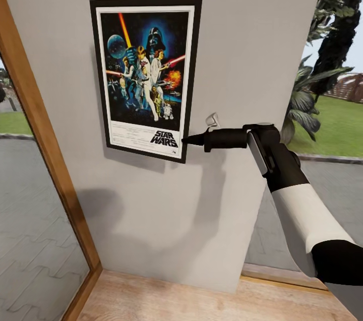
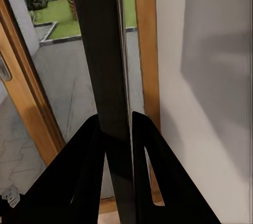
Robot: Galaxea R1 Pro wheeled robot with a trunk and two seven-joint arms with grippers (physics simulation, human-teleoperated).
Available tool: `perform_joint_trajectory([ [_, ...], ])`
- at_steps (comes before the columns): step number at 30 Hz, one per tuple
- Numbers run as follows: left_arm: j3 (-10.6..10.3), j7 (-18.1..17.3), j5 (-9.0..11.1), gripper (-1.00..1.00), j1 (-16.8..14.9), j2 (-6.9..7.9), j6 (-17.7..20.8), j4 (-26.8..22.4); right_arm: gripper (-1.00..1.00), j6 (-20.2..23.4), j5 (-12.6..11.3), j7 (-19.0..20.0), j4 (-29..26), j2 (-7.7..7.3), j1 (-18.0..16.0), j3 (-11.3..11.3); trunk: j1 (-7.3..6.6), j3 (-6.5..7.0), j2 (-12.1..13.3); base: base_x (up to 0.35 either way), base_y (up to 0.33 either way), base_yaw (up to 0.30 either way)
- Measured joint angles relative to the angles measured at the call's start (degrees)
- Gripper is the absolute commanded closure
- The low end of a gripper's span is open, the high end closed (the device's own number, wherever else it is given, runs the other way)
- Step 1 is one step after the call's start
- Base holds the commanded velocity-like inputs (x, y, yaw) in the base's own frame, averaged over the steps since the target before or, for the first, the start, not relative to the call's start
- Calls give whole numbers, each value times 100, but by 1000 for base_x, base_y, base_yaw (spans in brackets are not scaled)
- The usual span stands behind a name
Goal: Pick up the poster from the kitchen countertop and hang it on one of the wall nails in the kitchen.
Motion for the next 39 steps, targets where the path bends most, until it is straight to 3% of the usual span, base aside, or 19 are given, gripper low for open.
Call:
perform_joint_trajectory([
  [39, 0, 0, 0, -100, 0, -2, 0, 8, 100, 0, 0, 0, 15, 2, 0, 0, 2, 0, 0, 34, 0, 0],
])
